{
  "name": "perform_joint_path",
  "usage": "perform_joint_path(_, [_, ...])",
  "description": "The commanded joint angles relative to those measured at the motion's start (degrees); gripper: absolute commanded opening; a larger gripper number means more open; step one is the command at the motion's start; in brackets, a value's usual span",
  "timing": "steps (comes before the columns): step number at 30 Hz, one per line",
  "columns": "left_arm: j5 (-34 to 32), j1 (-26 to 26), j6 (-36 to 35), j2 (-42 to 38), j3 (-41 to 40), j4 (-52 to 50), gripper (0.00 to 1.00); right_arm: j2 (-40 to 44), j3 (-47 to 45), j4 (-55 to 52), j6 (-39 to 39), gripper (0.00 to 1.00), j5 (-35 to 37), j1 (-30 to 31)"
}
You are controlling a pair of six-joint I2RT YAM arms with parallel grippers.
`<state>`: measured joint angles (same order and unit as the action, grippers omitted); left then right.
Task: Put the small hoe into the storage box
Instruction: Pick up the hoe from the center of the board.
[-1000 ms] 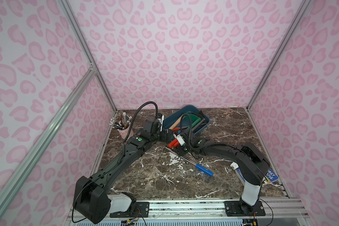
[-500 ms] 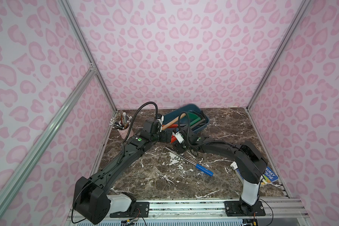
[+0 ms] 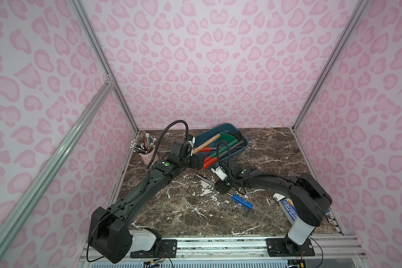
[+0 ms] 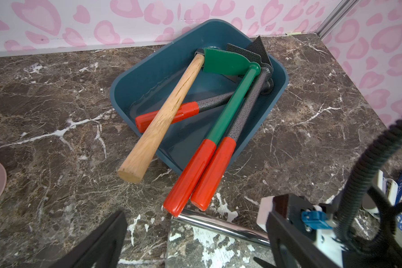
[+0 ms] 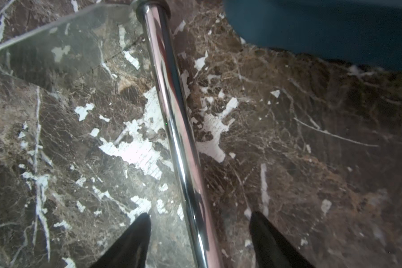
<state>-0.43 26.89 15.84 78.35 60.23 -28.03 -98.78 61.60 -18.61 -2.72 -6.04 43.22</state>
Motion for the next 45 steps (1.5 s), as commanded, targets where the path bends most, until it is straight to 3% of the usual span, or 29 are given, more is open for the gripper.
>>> perform_joint_path(1, [0.31, 0.00, -0.54, 0.20, 0.51, 1.91, 0.97, 1.26, -0.51, -1.52, 0.19, 0.72, -0.01, -0.02])
perform_joint_path(41, [0.95, -0.01, -0.69, 0.21, -0.37, 2.55, 0.98, -6.73, 2.98, -9.65, 2.62, 0.45, 7.63, 2.66])
perform_joint_path(45, [0.82, 0.00, -0.81, 0.20, -0.25, 2.29, 0.98, -6.71, 3.12, -9.45, 3.07, 0.38, 8.57, 2.74])
